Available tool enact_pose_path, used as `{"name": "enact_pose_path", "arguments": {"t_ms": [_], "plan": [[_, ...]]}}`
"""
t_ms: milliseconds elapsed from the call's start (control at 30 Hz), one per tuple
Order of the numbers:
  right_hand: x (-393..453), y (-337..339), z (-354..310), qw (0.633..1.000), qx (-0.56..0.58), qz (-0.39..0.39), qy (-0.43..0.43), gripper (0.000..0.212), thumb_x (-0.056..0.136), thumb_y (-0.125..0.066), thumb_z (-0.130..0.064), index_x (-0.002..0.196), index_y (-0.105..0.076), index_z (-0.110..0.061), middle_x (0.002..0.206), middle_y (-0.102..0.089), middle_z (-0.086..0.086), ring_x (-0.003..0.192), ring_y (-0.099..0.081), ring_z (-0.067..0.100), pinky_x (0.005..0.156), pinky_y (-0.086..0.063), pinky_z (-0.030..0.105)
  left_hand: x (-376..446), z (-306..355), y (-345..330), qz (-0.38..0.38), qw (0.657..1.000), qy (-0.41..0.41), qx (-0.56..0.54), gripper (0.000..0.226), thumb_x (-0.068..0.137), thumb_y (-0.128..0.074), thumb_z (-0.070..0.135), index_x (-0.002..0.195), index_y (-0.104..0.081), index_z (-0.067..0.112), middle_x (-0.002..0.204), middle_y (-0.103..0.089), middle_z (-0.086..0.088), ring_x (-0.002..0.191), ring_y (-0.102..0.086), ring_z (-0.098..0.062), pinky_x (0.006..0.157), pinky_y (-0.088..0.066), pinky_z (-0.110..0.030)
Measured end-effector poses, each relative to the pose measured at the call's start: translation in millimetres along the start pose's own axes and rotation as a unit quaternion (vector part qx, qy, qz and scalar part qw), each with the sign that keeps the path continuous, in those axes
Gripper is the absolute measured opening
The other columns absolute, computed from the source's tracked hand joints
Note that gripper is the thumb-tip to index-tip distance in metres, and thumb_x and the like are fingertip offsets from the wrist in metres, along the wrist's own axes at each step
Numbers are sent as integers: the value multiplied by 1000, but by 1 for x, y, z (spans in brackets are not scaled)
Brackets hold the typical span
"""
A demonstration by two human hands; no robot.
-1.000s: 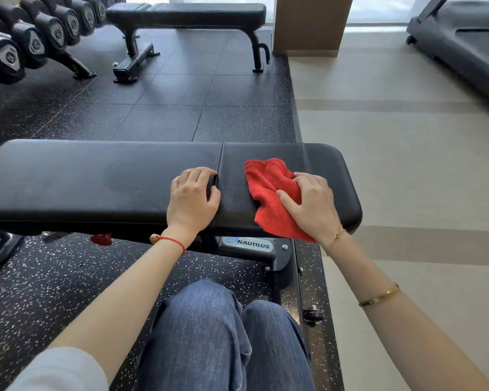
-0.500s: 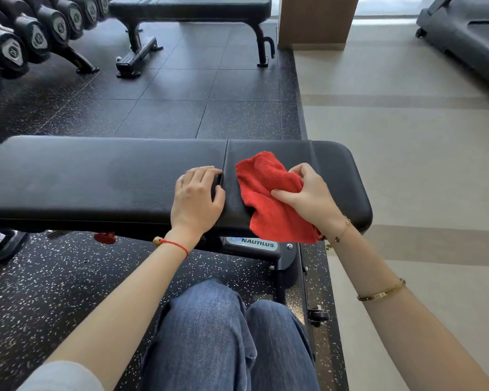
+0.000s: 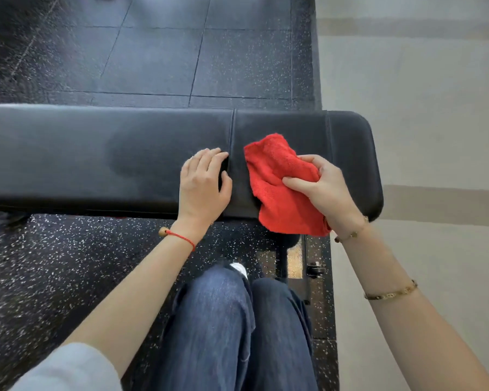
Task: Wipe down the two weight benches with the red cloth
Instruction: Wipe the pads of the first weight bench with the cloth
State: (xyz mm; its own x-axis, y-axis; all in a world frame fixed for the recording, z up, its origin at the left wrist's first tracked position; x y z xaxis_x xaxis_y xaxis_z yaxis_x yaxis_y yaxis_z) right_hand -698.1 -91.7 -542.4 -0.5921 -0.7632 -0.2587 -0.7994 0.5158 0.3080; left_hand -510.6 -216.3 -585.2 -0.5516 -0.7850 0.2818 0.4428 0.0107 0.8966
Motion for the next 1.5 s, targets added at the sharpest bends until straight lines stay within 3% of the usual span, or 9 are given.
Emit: {"name": "enact_pose_path", "arguments": {"t_ms": [367,933,1167,1500], "plan": [[-47,37,-130,992,78,-10,-94,45,74,-81,-7,115,-64,-14,108,-70,2,94,-65,8,88,-53,26,23,52,147,-40,998,51,-29,30,90,-53,12,116,-67,14,118,-68,-1,116,-59,-22,102,-44,-38],[-138,141,-389,983,143,-8,-117,50,77,-78,-6,123,-58,-7,119,-67,13,113,-63,28,101,-49,45,98,156,412,-48,996,-4,-76,25,93,-54,13,115,-66,13,118,-68,-1,114,-60,-23,101,-45,-42],[-164,174,-431,970,191,61,-136,50,79,-75,-2,126,-57,-5,121,-66,15,114,-62,30,101,-48,45,131,181,457,-60,991,-54,-109,26,93,-54,14,116,-66,15,117,-67,-1,113,-60,-23,103,-44,-40],[-183,215,-436,949,242,162,-122,47,80,-76,-6,124,-59,-9,118,-68,11,110,-65,26,97,-52,42,163,230,453,-97,976,-130,-145,23,93,-56,12,114,-66,15,117,-68,0,113,-60,-22,105,-41,-40]]}}
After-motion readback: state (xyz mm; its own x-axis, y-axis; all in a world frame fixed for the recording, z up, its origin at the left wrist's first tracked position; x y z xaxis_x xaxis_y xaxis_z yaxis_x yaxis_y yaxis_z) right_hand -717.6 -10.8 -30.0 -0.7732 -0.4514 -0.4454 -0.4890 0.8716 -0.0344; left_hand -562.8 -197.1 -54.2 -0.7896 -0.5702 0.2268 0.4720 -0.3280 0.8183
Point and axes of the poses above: each hand's wrist, its own x-axis towards the middle knuckle, its own y-axis out of the back of the hand, z = x × y, the point moved 1 cm from there along x, towards the middle knuckle
